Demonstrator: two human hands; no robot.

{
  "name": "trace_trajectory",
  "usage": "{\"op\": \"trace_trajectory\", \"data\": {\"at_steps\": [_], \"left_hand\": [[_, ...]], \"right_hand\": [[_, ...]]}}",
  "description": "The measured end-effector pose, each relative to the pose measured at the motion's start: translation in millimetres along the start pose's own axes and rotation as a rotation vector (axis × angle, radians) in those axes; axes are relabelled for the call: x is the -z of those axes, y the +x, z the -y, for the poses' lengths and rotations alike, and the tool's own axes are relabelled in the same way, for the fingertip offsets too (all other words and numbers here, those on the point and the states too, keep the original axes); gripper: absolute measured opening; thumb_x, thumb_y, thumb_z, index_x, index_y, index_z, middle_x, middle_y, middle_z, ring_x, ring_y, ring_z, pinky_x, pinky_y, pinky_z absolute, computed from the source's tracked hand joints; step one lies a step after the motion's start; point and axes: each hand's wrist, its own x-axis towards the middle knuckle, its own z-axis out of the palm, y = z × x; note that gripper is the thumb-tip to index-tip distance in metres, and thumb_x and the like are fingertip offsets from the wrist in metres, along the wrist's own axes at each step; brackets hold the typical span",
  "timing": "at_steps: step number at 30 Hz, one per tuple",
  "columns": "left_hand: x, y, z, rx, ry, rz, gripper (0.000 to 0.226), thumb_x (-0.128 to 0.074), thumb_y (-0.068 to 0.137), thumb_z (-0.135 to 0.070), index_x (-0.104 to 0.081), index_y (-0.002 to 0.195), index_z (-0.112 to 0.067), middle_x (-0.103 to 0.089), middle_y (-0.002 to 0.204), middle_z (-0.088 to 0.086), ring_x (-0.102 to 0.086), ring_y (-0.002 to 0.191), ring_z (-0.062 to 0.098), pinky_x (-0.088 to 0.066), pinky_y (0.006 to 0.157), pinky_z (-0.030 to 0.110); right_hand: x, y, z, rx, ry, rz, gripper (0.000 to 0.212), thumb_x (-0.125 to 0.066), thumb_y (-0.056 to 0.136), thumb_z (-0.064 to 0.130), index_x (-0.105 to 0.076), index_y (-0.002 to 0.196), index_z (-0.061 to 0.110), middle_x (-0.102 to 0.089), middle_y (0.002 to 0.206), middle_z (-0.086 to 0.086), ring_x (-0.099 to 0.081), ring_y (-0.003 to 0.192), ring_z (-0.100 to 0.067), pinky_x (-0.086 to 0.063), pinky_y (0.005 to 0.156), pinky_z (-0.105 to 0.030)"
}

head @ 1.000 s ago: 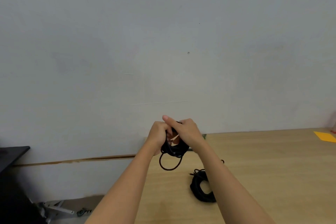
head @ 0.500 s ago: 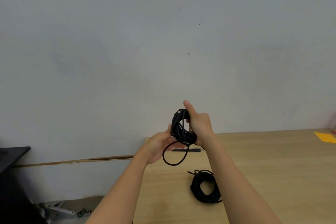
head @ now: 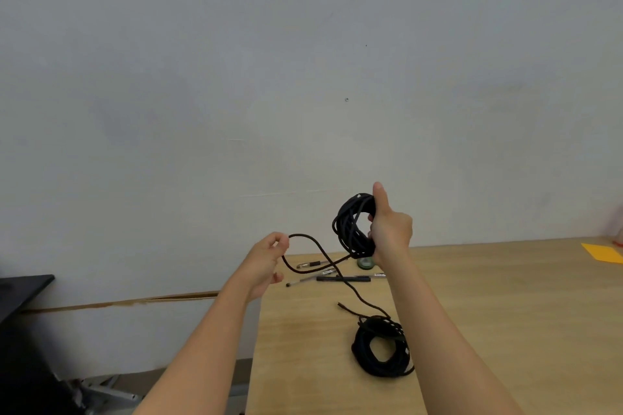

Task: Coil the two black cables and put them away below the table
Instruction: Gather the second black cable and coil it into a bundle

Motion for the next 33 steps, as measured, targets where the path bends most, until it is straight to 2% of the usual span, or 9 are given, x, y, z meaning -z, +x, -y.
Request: {"op": "trace_trajectory", "data": {"at_steps": [4,7,9,15,21,25,27,30,33], "left_hand": [[-4,5,-6,0.121,-0.372,-0.041,0.028,-0.053,0.095,-0.025,-0.05,0.074,-0.008,-0.04,0.069,0.003,-0.041,0.06,0.014,-0.048,0.061,0.025],[-15,6,-10,0.029,-0.219,-0.126,0.015,-0.063,0.083,0.006,-0.051,0.08,-0.003,-0.049,0.076,0.01,-0.058,0.072,0.018,-0.052,0.074,0.024],[-21,4,-14,-0.009,-0.228,-0.159,0.033,-0.061,0.081,0.014,-0.047,0.105,-0.003,-0.058,0.094,0.015,-0.063,0.088,0.022,-0.05,0.08,0.027],[-40,0,-31,-0.073,-0.269,-0.046,0.027,-0.049,0.095,-0.005,-0.058,0.118,0.006,-0.068,0.104,0.019,-0.066,0.095,0.029,-0.052,0.09,0.036],[-48,-7,-41,-0.068,-0.461,0.069,0.039,-0.05,0.096,-0.029,-0.054,0.119,0.001,-0.068,0.105,0.02,-0.068,0.093,0.026,-0.055,0.079,0.029],[-47,-9,-43,-0.155,-0.366,0.084,0.059,-0.07,0.077,0.003,-0.042,0.128,-0.008,-0.067,0.109,0.017,-0.069,0.092,0.025,-0.056,0.079,0.027],[-46,-10,-44,-0.165,-0.342,0.085,0.062,-0.066,0.076,0.011,-0.041,0.129,-0.008,-0.066,0.11,0.017,-0.069,0.088,0.024,-0.056,0.075,0.025],[-47,-12,-43,-0.138,-0.332,0.057,0.054,-0.058,0.081,0.012,-0.042,0.129,-0.007,-0.065,0.103,0.019,-0.07,0.076,0.021,-0.056,0.064,0.022],[-48,-13,-40,-0.128,-0.333,0.051,0.055,-0.056,0.082,0.013,-0.039,0.13,-0.006,-0.065,0.096,0.019,-0.069,0.078,0.024,-0.057,0.064,0.022]], "right_hand": [[-2,-3,-4,0.023,-0.02,-0.006,0.055,-0.062,0.082,0.055,-0.055,0.07,0.002,-0.046,0.06,-0.004,-0.035,0.05,-0.019,-0.032,0.053,-0.029],[-7,-6,-9,-0.002,-0.034,0.037,0.056,-0.062,0.08,0.057,-0.054,0.068,0.002,-0.042,0.055,-0.003,-0.033,0.048,-0.019,-0.031,0.052,-0.029],[-10,-8,-12,-0.007,-0.065,0.09,0.056,-0.063,0.079,0.058,-0.057,0.068,0.003,-0.045,0.057,-0.004,-0.035,0.048,-0.019,-0.032,0.052,-0.029],[-18,-17,-19,0.09,-0.273,0.251,0.054,-0.065,0.079,0.055,-0.058,0.062,0.005,-0.052,0.061,-0.005,-0.038,0.046,-0.015,-0.033,0.051,-0.028],[-19,-17,-23,0.153,-0.316,0.289,0.055,-0.065,0.078,0.057,-0.055,0.063,0.005,-0.039,0.05,0.001,-0.031,0.037,-0.011,-0.03,0.046,-0.026],[-17,-18,-24,0.189,-0.306,0.293,0.064,-0.062,0.081,0.056,-0.063,0.071,-0.008,-0.05,0.065,-0.011,-0.04,0.04,-0.016,-0.036,0.039,-0.021],[-16,-20,-24,0.202,-0.308,0.283,0.057,-0.063,0.081,0.055,-0.057,0.072,-0.001,-0.05,0.067,-0.011,-0.045,0.046,-0.019,-0.037,0.039,-0.017],[-17,-18,-28,0.162,-0.297,0.302,0.06,-0.062,0.078,0.061,-0.046,0.111,0.014,-0.062,0.098,-0.006,-0.062,0.075,-0.018,-0.05,0.064,-0.025],[-15,-16,-27,0.126,-0.411,0.433,0.076,-0.055,0.072,0.073,-0.051,0.124,0.018,-0.055,0.123,0.002,-0.054,0.112,-0.015,-0.04,0.091,-0.032]]}}
